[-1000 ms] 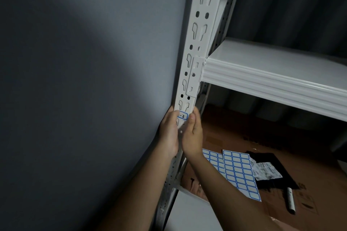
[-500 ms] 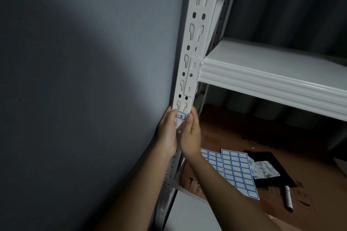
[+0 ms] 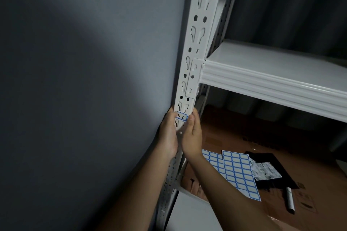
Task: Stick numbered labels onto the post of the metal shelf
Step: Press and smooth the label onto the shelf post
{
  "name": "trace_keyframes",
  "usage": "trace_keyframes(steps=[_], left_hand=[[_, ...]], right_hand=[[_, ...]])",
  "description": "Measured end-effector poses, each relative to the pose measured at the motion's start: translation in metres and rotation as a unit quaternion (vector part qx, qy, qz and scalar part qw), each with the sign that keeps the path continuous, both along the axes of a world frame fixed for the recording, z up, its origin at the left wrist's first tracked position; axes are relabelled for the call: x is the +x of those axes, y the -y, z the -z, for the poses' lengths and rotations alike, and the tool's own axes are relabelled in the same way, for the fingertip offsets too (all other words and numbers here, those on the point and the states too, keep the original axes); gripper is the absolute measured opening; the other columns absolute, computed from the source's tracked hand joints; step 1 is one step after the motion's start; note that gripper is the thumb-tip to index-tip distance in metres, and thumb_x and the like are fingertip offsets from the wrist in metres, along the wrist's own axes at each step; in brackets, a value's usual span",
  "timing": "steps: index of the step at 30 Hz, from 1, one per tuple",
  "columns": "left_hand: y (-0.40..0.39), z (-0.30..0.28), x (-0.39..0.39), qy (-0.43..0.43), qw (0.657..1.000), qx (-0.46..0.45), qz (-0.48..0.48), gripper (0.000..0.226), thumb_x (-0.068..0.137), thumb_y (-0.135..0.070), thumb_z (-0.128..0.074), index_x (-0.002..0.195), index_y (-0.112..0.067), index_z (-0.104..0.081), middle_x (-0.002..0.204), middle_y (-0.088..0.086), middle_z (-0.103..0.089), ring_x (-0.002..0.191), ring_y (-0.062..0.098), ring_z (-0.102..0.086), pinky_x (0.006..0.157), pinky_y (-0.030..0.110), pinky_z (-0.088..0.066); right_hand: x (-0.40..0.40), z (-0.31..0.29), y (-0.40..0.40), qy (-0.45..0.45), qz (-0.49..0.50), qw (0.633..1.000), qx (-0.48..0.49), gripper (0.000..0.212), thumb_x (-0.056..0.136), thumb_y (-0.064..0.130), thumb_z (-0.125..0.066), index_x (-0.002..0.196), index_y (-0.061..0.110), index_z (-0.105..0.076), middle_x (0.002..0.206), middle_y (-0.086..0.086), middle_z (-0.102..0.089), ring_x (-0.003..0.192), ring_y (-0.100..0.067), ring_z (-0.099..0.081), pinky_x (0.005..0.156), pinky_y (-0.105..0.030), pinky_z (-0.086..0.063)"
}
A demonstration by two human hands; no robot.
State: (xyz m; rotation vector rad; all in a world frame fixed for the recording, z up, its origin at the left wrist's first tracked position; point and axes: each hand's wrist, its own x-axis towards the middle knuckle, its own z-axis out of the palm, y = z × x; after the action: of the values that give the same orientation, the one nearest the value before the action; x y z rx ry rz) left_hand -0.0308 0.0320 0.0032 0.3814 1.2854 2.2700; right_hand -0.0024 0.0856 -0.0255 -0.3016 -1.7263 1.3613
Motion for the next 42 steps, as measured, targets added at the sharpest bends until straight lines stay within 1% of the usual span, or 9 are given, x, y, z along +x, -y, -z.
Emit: trace_keyframes(steps=[4,9,13,18,23,28,33,39,42], left_hand=[[-0.0016,0.0006,-0.0005,0.003,1.0,-0.003,-0.018,0.031,0.094,-0.02,-0.041,0.115,-0.023,-0.065,0.107,0.002,-0.072,0.104,0.019,-0.066,0.082,0.034,-0.052],[-0.0016,0.0014,0.0,-0.012,1.0,-0.006,-0.02,0.035,0.095,-0.015,-0.038,0.12,-0.022,-0.062,0.11,0.002,-0.071,0.102,0.018,-0.067,0.086,0.036,-0.053],[-0.0015,0.0008,0.0,-0.02,1.0,-0.007,-0.017,0.038,0.093,-0.014,-0.038,0.12,-0.024,-0.062,0.112,0.002,-0.07,0.105,0.019,-0.066,0.085,0.036,-0.053],[-0.0007,-0.001,0.0028,-0.008,1.0,0.0,-0.029,0.037,0.092,-0.012,-0.038,0.117,-0.024,-0.063,0.11,0.002,-0.071,0.102,0.018,-0.067,0.083,0.034,-0.054],[-0.0015,-0.0024,0.0024,0.01,0.999,-0.004,-0.034,0.033,0.093,-0.017,-0.041,0.116,-0.022,-0.065,0.107,0.002,-0.072,0.098,0.018,-0.068,0.082,0.035,-0.055],[-0.001,-0.0024,0.0029,0.005,0.999,-0.011,-0.032,0.033,0.093,-0.016,-0.041,0.117,-0.021,-0.064,0.108,0.003,-0.071,0.101,0.019,-0.067,0.087,0.038,-0.054],[-0.0012,-0.0008,0.003,-0.008,0.999,-0.024,-0.038,0.037,0.093,-0.013,-0.038,0.119,-0.024,-0.063,0.112,0.002,-0.07,0.103,0.018,-0.067,0.088,0.038,-0.054],[-0.0011,-0.0055,0.0037,0.016,0.999,0.001,-0.032,0.034,0.093,-0.016,-0.04,0.115,-0.02,-0.065,0.107,0.004,-0.072,0.099,0.019,-0.068,0.085,0.036,-0.054],[-0.0024,-0.0043,0.0035,0.013,0.999,0.002,-0.036,0.033,0.093,-0.015,-0.04,0.113,-0.02,-0.066,0.108,0.005,-0.071,0.101,0.019,-0.067,0.087,0.036,-0.053]], right_hand=[[-0.0007,-0.0007,0.0007,0.001,0.005,1.0,-0.002,0.032,0.104,0.013,-0.028,0.116,0.034,-0.049,0.115,0.007,-0.064,0.104,-0.003,-0.061,0.09,-0.02,-0.048],[-0.0002,-0.002,0.0012,-0.008,0.004,1.0,0.0,0.033,0.104,0.009,-0.028,0.115,0.033,-0.048,0.111,0.015,-0.062,0.1,0.008,-0.058,0.086,-0.009,-0.044],[-0.0013,-0.0008,0.0014,-0.005,0.009,1.0,0.006,0.034,0.104,0.01,-0.028,0.114,0.036,-0.049,0.112,0.013,-0.062,0.102,0.003,-0.06,0.088,-0.015,-0.047],[0.0,-0.0024,0.0024,-0.003,0.007,1.0,0.001,0.035,0.104,0.011,-0.028,0.113,0.037,-0.049,0.111,0.016,-0.062,0.102,0.004,-0.06,0.088,-0.015,-0.046],[0.0004,-0.0027,0.0022,-0.005,0.009,1.0,0.005,0.033,0.104,0.013,-0.028,0.112,0.037,-0.049,0.112,0.008,-0.064,0.102,-0.006,-0.062,0.089,-0.022,-0.049],[0.0012,-0.0029,0.0024,0.002,0.01,1.0,0.015,0.035,0.104,0.014,-0.028,0.109,0.041,-0.049,0.108,0.02,-0.062,0.101,0.0,-0.061,0.088,-0.022,-0.049],[0.0001,-0.0016,0.0019,0.004,0.014,1.0,0.014,0.036,0.104,0.013,-0.028,0.112,0.041,-0.048,0.111,0.018,-0.061,0.104,0.003,-0.059,0.091,-0.021,-0.047],[-0.0008,0.0,0.0009,-0.003,0.005,1.0,0.017,0.031,0.103,0.019,-0.028,0.114,0.038,-0.049,0.113,0.009,-0.064,0.105,-0.006,-0.061,0.092,-0.031,-0.05],[-0.0011,0.0003,0.0001,-0.012,0.002,1.0,0.016,0.03,0.103,0.015,-0.028,0.119,0.026,-0.051,0.115,0.002,-0.064,0.106,-0.01,-0.061,0.092,-0.027,-0.049]])
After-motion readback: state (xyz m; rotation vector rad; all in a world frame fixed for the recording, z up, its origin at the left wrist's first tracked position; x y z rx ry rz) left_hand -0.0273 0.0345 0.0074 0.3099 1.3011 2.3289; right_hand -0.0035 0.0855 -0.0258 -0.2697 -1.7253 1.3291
